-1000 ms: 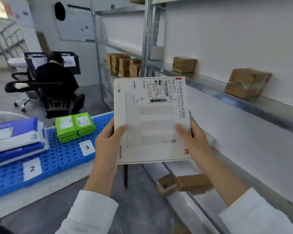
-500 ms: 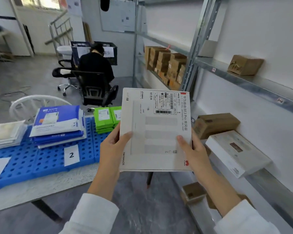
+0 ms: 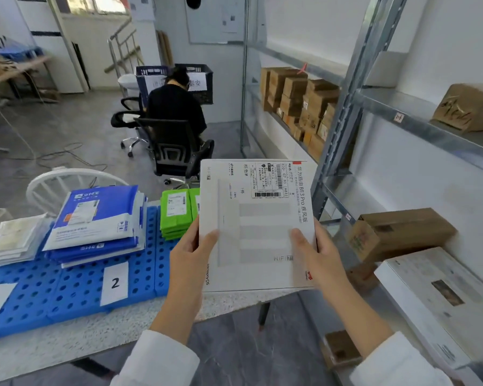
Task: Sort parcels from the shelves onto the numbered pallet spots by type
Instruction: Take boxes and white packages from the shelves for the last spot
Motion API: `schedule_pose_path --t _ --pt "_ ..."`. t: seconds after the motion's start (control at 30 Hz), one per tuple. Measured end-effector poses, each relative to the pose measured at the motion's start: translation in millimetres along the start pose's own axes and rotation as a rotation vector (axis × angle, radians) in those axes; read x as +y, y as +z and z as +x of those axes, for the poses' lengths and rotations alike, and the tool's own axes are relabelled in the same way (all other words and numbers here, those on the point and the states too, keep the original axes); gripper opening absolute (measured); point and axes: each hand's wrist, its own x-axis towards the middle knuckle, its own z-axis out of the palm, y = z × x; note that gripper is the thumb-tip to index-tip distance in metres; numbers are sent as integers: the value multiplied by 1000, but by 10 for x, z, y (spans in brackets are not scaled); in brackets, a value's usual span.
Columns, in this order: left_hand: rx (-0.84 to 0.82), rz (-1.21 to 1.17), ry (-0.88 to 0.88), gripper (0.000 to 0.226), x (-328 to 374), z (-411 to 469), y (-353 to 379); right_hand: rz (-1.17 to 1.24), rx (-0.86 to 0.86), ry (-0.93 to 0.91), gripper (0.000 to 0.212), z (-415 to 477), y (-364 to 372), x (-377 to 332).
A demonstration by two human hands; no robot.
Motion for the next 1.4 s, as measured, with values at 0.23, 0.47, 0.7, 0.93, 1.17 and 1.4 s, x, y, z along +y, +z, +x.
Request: schedule_pose_path --t 0.23,0.47,0.7,0.93,1.17,1.4 --pt "37 5 17 39 -23 590 567 27 -81 -38 44 868 -237 33" --pt "78 19 -1 33 -126 1075 986 6 -135 -16 43 1584 -410 153" --pt "92 5 -31 32 -251 1514 1182 -91 -155 19 44 2176 -400 273" --pt "58 -3 -90 30 -526 2121 1265 -140 -147 78 43 2677 -258 564" --pt "78 -14 -202 31 -952 2794 1312 -238 -157 165 41 3313 -24 763" --pt "83 -23 -288 35 -1295 3344 1412 -268 -168 305 37 3906 121 1182"
